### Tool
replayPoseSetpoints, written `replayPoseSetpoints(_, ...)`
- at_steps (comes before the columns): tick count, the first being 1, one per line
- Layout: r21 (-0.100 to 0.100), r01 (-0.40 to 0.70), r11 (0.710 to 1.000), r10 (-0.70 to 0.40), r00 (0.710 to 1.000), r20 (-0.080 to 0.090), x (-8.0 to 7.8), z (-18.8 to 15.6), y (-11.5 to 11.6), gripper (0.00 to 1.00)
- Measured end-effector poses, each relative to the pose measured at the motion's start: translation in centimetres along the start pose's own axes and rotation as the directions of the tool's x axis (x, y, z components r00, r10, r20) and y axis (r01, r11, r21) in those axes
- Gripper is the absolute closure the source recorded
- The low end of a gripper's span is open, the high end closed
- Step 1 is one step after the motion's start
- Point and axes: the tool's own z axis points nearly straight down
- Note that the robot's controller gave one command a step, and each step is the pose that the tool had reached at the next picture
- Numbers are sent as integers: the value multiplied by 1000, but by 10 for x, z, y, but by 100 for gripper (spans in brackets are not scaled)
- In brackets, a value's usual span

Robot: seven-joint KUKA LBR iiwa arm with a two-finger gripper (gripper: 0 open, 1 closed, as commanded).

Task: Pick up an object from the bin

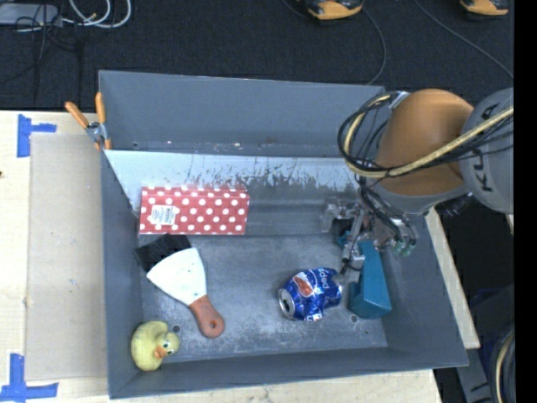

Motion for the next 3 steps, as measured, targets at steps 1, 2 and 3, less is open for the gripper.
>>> replayPoseSetpoints(1,-1,11,1000,-11,1000,-5,11,21,2,0)
replayPoseSetpoints(2,-3,85,996,-85,996,-14,47,-1,14,0)
replayPoseSetpoints(3,2,161,987,-161,987,9,46,9,15,0)
